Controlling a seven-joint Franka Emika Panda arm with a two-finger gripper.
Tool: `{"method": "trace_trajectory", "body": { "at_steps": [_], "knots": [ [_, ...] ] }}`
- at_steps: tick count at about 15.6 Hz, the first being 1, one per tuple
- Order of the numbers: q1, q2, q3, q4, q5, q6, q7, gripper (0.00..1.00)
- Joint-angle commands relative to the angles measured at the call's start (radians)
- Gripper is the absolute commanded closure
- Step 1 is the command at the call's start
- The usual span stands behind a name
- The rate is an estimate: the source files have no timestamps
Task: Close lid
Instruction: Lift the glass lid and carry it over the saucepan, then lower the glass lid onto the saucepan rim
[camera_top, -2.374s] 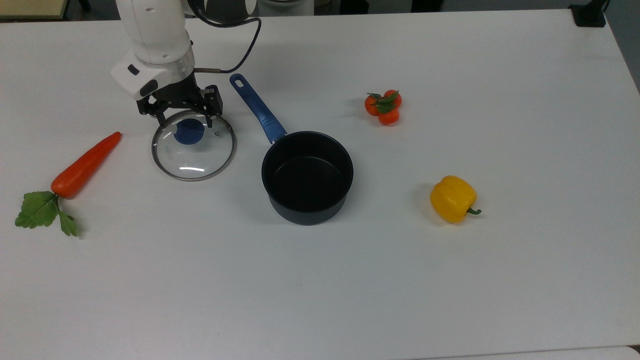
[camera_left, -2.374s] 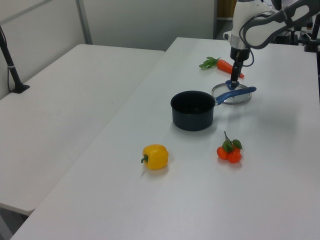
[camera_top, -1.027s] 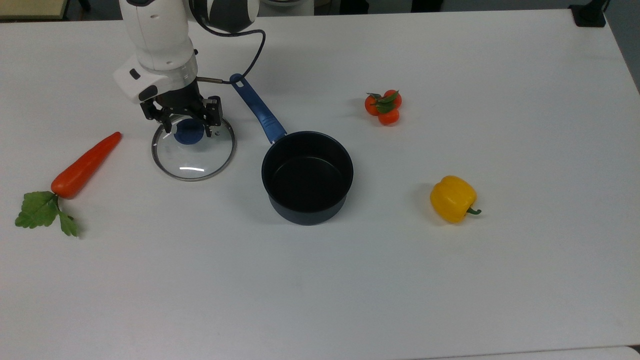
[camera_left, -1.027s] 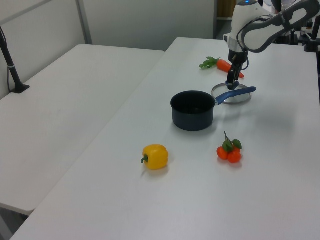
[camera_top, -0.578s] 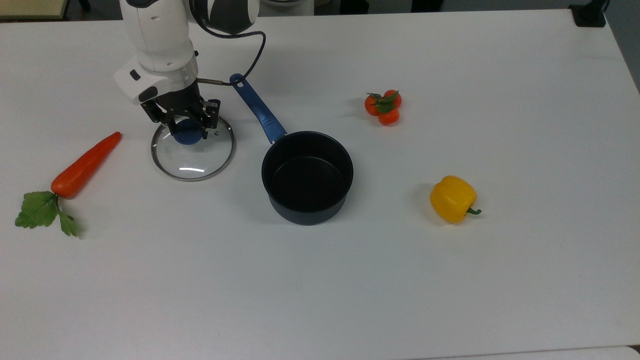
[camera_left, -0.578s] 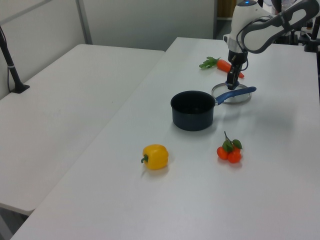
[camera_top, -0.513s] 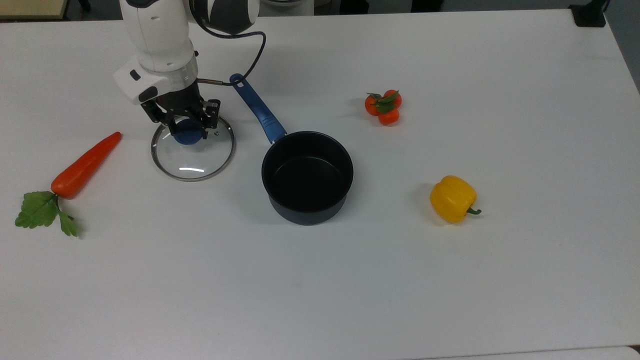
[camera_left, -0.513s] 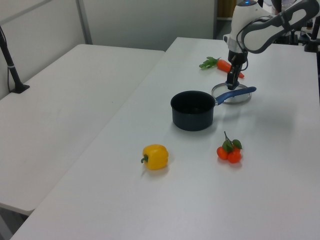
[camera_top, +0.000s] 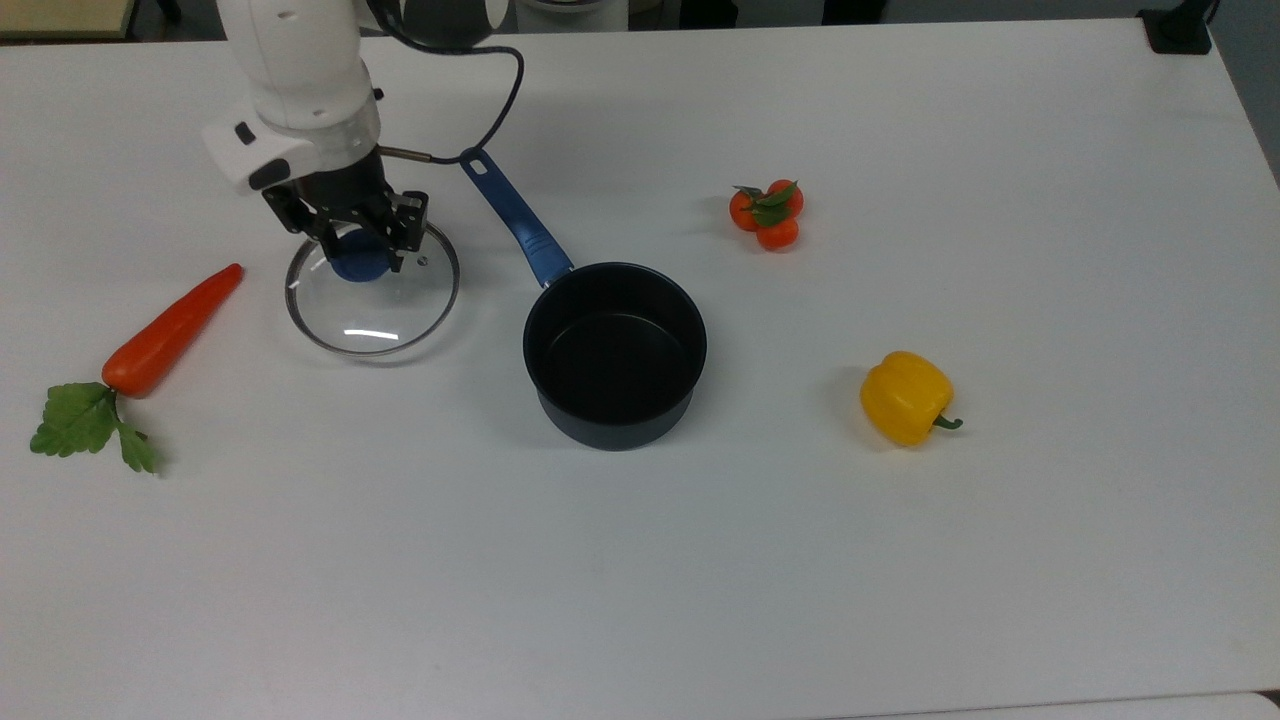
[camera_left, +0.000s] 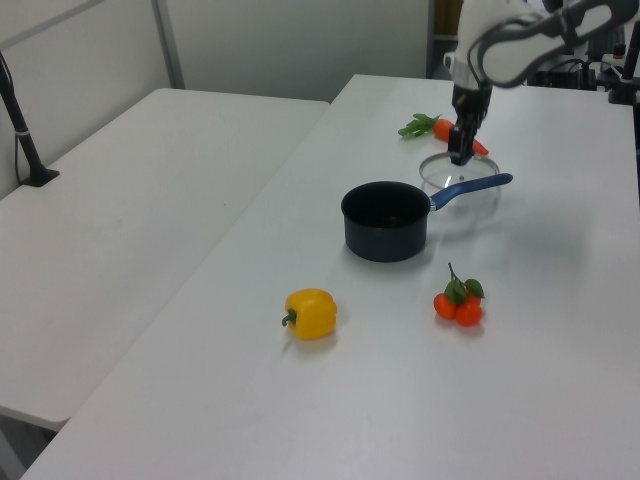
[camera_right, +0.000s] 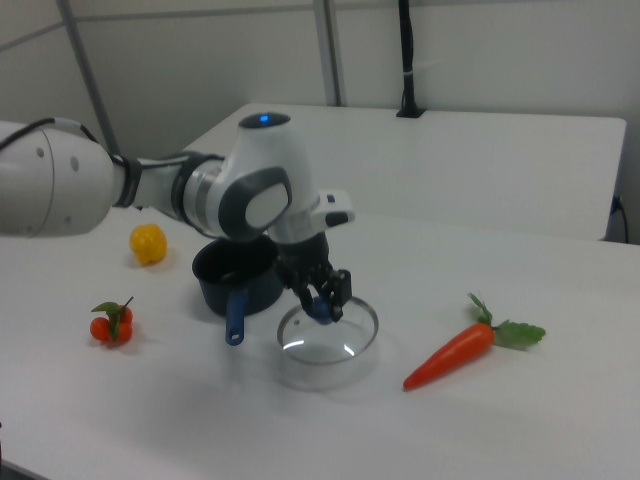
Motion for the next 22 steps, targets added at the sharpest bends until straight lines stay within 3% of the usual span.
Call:
{"method": "trace_trajectory", "body": {
  "at_steps": [1,4,8,12,14,22],
  "knots": [
    [0.009,-0.009,-0.002,0.184,0.012,-0.209,0.036,0.65],
    [0.063,0.000,0.000,0.311,0.015,-0.282,0.092,0.65],
    [0.161,0.004,0.000,0.362,0.008,-0.268,0.181,0.65],
    [0.253,0.061,0.000,0.457,-0.003,-0.266,0.183,0.65],
    [0.297,0.076,-0.002,0.459,-0.006,-0.259,0.181,0.65],
    [0.357,0.159,-0.002,0.453,-0.017,-0.216,0.175,0.64]
  ]
}}
